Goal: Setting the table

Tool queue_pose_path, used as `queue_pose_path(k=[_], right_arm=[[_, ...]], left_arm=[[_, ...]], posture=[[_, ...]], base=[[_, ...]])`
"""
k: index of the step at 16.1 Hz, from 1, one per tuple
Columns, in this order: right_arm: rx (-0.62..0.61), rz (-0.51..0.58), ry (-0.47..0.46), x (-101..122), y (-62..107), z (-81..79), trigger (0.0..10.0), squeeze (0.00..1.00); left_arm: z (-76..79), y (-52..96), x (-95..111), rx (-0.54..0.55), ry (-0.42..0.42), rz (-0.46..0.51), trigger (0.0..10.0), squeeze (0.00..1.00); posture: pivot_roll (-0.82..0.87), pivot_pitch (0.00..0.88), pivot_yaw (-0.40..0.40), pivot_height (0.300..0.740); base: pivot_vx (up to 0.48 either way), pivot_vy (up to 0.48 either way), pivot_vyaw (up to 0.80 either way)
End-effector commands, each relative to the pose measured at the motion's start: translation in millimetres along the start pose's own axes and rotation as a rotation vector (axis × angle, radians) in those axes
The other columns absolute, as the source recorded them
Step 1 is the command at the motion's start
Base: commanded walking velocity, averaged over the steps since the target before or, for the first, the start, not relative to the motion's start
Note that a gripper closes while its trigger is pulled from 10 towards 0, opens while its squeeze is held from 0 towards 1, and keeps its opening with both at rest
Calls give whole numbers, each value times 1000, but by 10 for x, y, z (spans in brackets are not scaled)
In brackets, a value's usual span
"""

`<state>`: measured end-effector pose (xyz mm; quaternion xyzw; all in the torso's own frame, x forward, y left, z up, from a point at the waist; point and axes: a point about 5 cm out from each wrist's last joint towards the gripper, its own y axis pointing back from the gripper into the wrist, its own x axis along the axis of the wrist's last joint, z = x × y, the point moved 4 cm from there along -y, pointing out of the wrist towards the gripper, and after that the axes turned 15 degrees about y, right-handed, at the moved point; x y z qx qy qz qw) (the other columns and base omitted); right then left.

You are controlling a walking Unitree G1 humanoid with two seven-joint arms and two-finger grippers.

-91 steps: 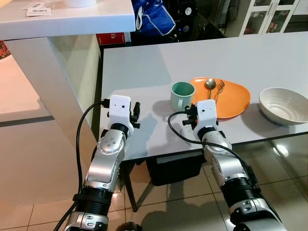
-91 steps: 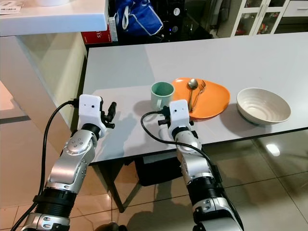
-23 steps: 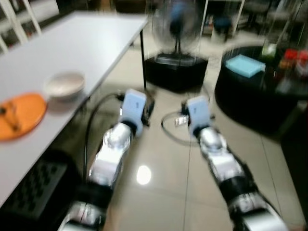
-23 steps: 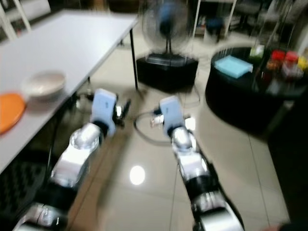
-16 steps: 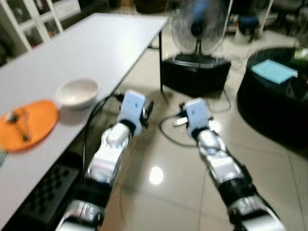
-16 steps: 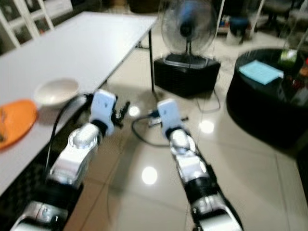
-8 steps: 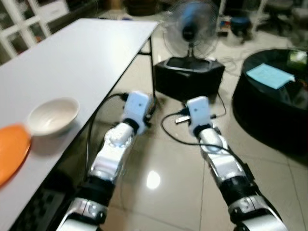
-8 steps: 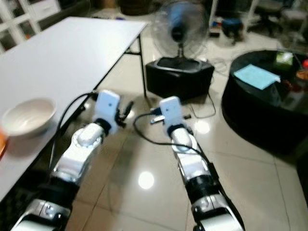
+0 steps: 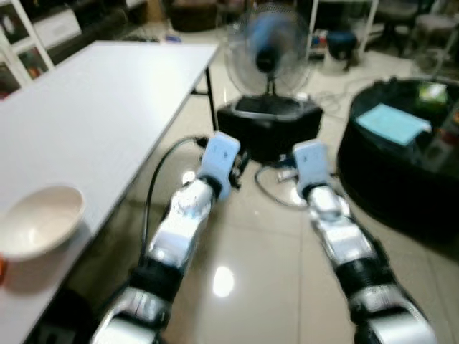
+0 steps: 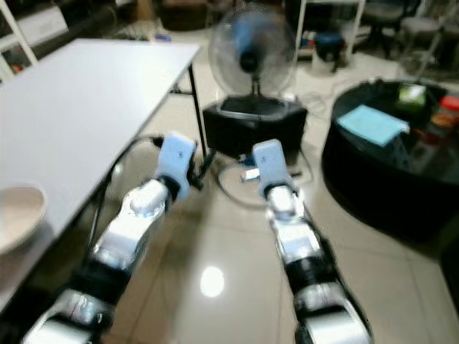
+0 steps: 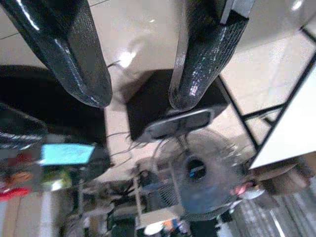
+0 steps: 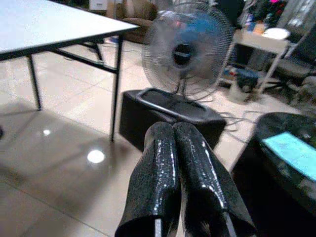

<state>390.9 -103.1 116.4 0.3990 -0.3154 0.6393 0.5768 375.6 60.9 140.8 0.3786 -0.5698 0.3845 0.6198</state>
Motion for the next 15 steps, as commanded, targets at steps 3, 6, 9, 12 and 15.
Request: queue_pose_path(k=[3,6,9,12,15], right_arm=[[-31,-21,11,-26,-14,101,10000,0],[-31,-31,-14,-44,-20,99,10000,0],[-22,-32,-13,-46,-18,72,10000,0],[-20,-37,-17,-47,-26,63,10000,0],[-23,-40,-15,-52,-30,69,10000,0]], left_arm=[[36,-25,11,-10,2,-2,10000,0],[-106,-32,-33,82,11,-18,10000,0],[-163,-27,9,109,45,10,10000,0],[-207,-33,35,135,72,24,10000,0],[-192,-44,34,129,84,21,10000,0]], posture=[[-87,13,81,740],[-85,10,77,740],[-80,10,76,740],[-79,8,74,740],[-82,5,73,740]], base=[[480,0,0],[310,0,0],[0,0,0],[0,0,0],[0,0,0]])
